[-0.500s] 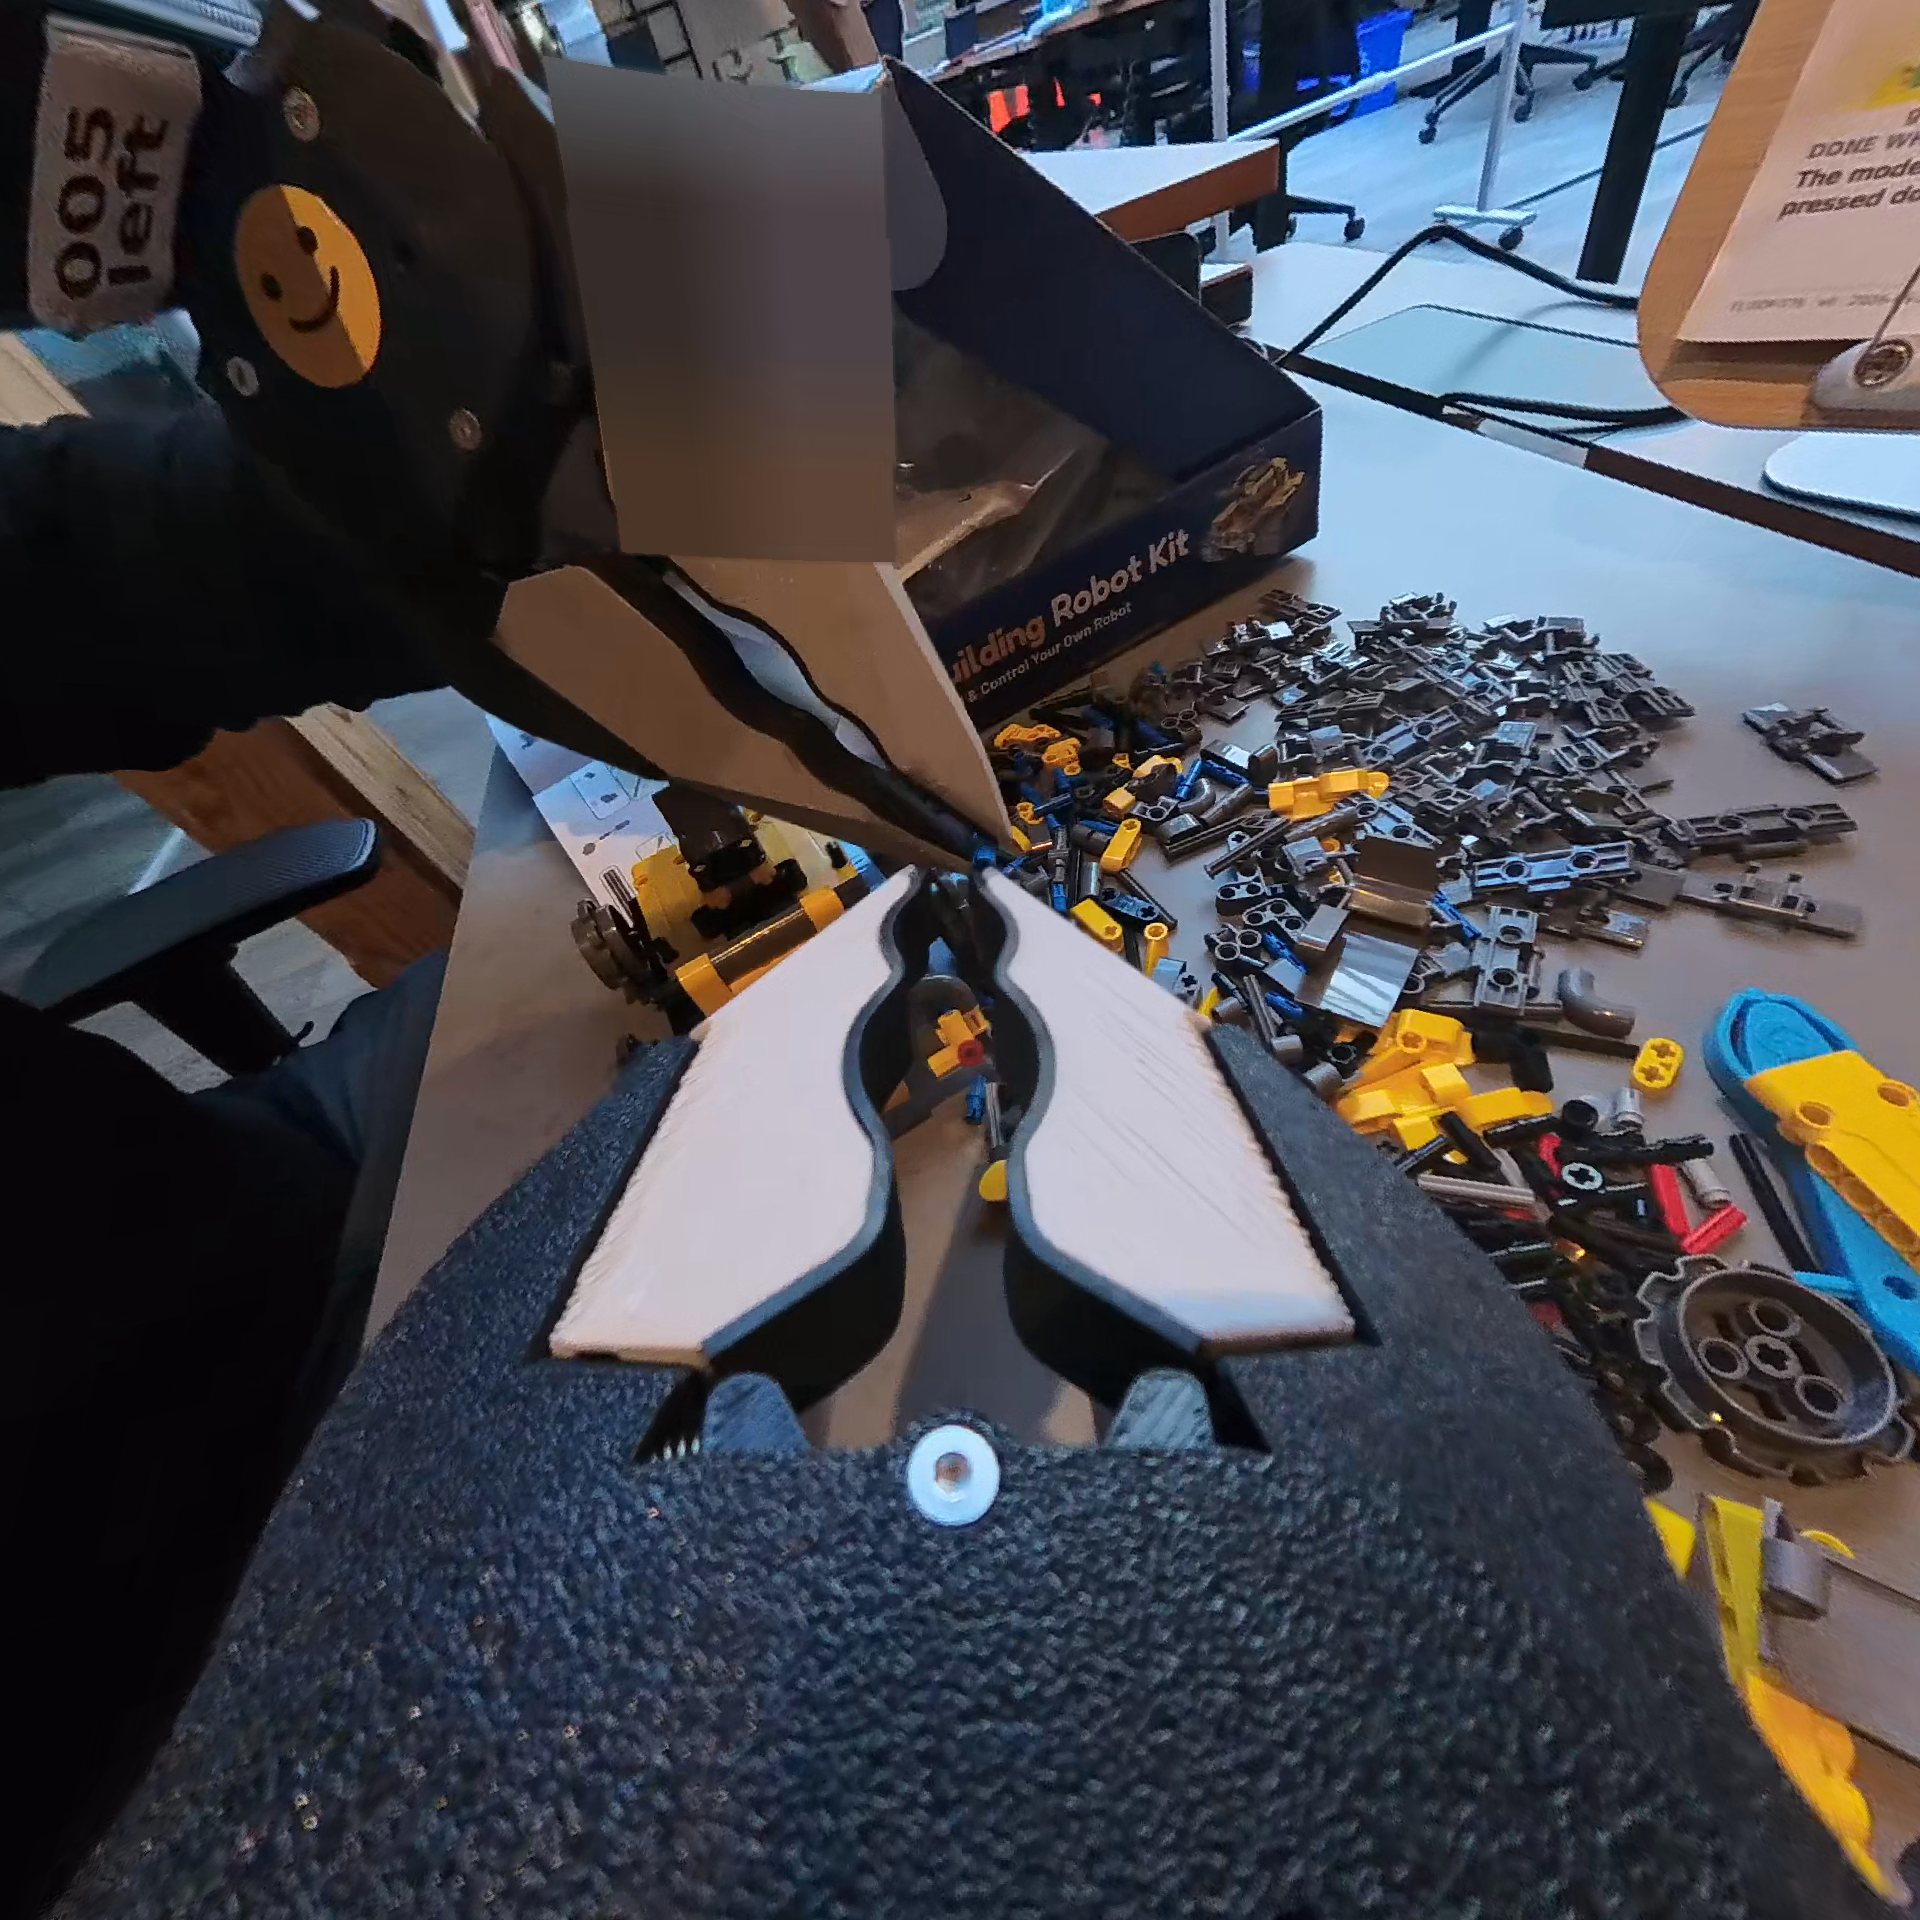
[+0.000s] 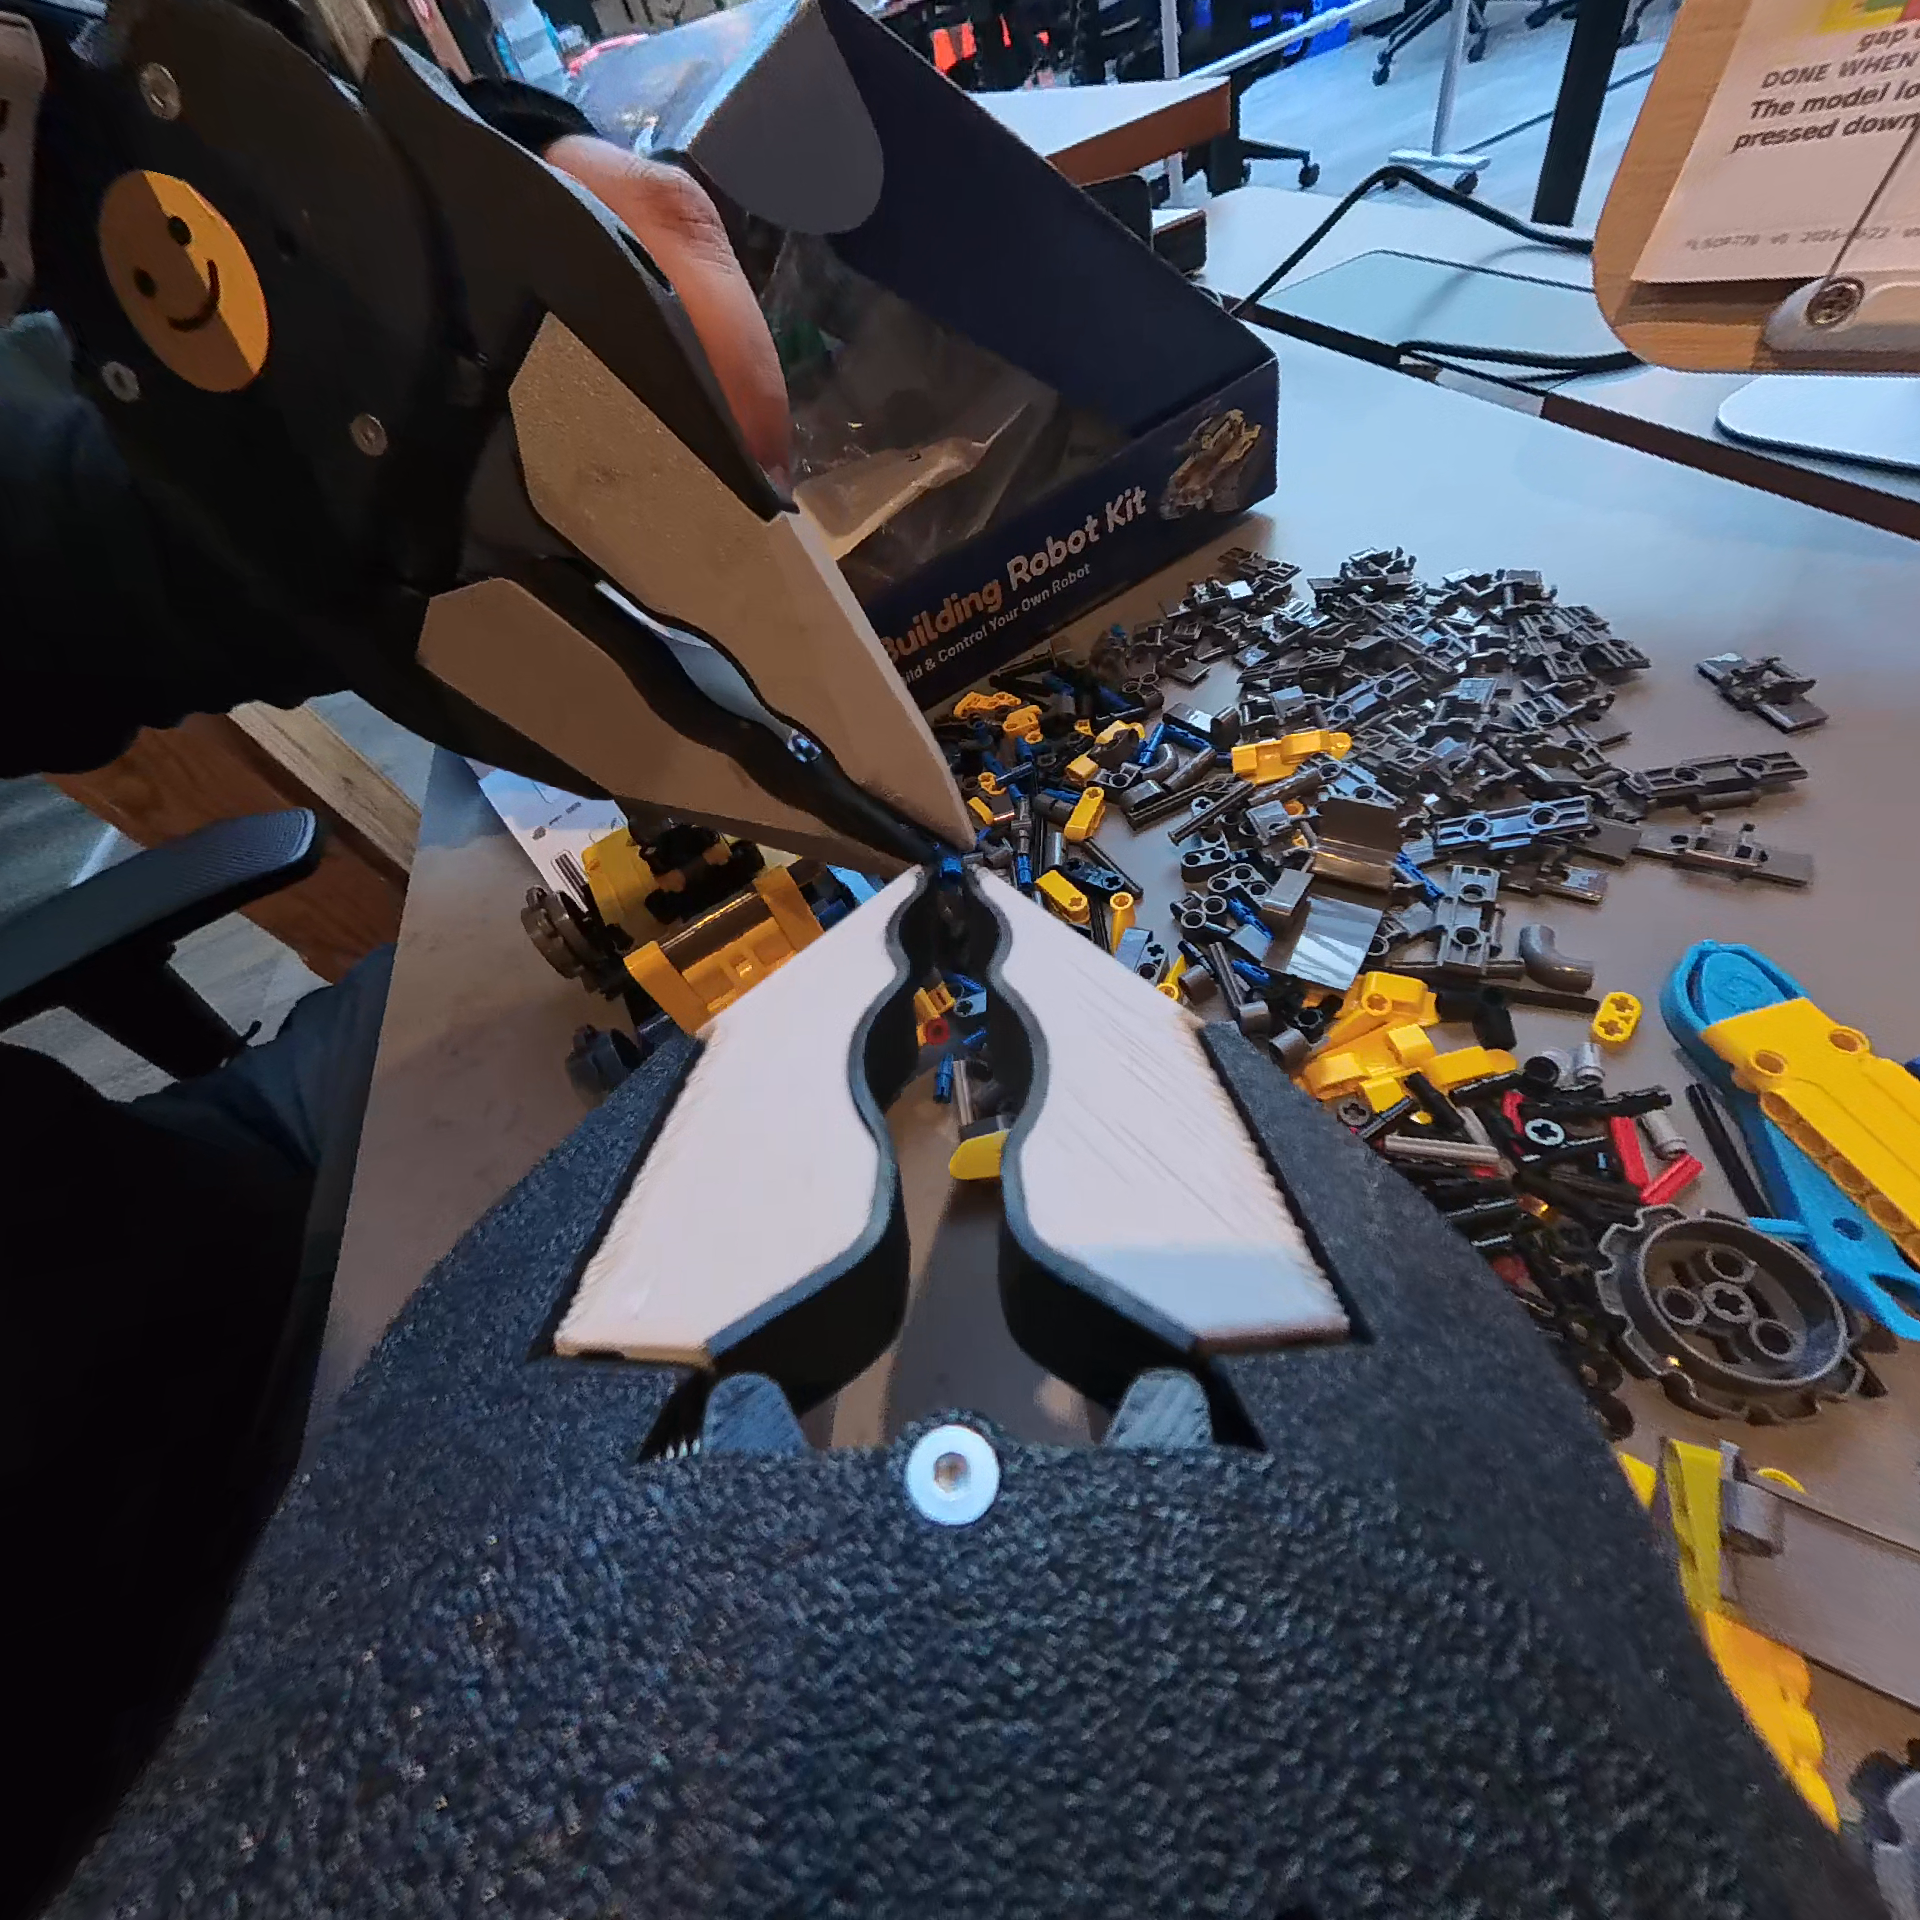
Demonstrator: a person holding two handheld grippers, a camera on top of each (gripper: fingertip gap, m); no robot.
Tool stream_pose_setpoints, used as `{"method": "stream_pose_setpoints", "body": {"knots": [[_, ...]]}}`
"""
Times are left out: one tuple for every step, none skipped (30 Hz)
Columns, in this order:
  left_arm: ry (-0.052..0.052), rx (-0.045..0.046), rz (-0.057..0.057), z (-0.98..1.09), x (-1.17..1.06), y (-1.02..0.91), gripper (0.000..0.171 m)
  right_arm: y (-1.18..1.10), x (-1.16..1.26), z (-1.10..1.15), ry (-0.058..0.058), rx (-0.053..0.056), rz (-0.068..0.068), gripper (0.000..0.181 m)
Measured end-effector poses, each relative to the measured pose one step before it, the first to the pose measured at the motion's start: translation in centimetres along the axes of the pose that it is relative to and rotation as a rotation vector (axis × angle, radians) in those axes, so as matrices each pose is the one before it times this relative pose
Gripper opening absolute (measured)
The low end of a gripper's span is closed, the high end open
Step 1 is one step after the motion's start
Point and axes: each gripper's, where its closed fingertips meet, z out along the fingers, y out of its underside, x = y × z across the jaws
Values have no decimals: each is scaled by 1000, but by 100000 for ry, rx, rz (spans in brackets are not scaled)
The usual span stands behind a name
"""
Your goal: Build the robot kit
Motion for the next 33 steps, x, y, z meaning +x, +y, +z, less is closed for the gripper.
{"method": "stream_pose_setpoints", "body": {"knots": [[-123,125,-576,36,53,15,3,37,2,17,181,-281,-695,5],[80,45,-1055,22,62,16,3,70,-24,16,-21,-419,-464,5],[358,93,-1472,-4,85,0,3,86,-52,10,-315,-480,-488,5],[507,249,-1626,-36,141,-10,3,120,-119,-11,-674,-754,-592,4],[618,298,-1911,-77,178,4,3,189,-180,-24,-974,-1424,-866,4],[1183,-140,-2279,-154,273,100,4,339,-282,-32,-1478,-2414,-1156,4],[940,-601,-2472,-240,265,230,9,510,-450,-50,-2395,-3443,-1178,4],[606,451,-2169,-428,279,227,16,719,-655,-29,-3556,-4576,-848,4],[488,909,-2218,-611,327,270,15,968,-847,23,-4636,-5682,-388,4],[-360,1105,-2405,-717,217,305,14,1086,-873,121,-4458,-6110,-619,4],[-172,1074,-2706,-789,265,320,14,981,-596,244,-2225,-5639,-1961,5],[283,1028,-2908,-782,355,332,14,901,-520,352,-1400,-5369,-2729,4],[341,919,-2859,-746,409,341,14,874,-682,451,-2524,-5425,-2273,5],[-2,595,-2559,-685,388,361,15,749,-608,535,-2147,-4788,-2043,5],[-534,548,-2074,-592,319,356,14,581,-325,573,-576,-4266,-2053,5],[-349,317,-1665,-500,327,364,14,483,-307,582,-858,-3829,-1517,5],[-652,-120,-1511,-422,222,348,14,533,-463,568,-1962,-3918,-1221,5],[-811,-180,-1470,-367,131,282,14,602,-337,523,-1037,-4069,-1621,5],[-741,487,-1540,-361,91,119,14,584,-129,459,130,-3805,-1733,5],[-90,1354,-1876,-378,167,-64,13,404,-50,339,326,-2716,-1213,5],[86,1844,-2397,-388,196,-173,14,-77,-78,84,-240,183,-316,5],[-123,1888,-2729,-404,180,-168,14,-124,83,-41,393,556,240,5],[-646,1618,-2890,-389,124,-75,14,-11,177,-108,769,330,290,5],[-1282,1341,-3012,-405,31,52,14,108,92,-151,429,17,112,5],[-1652,1426,-3348,-393,-10,148,14,127,23,-188,246,58,-283,6],[-1436,1815,-3804,-391,28,235,15,45,73,-236,566,520,-300,7],[-973,1710,-3930,-353,103,343,16,-68,118,-278,677,1139,71,8],[-1302,1329,-3546,-330,59,470,17,-179,90,-324,282,1755,392,9],[-993,1087,-2477,-294,124,573,19,-239,-63,-315,-764,2153,466,9],[-634,622,-1578,-282,149,675,19,-181,-260,-243,-1781,1779,134,9],[-918,195,-1780,-248,51,739,19,0,-140,-158,-730,628,-482,9],[-97,281,-2355,-232,109,661,20,76,251,-141,1626,65,-797,9],[767,688,-2382,-254,210,523,21,-38,438,-186,2369,602,-150,9]]}}
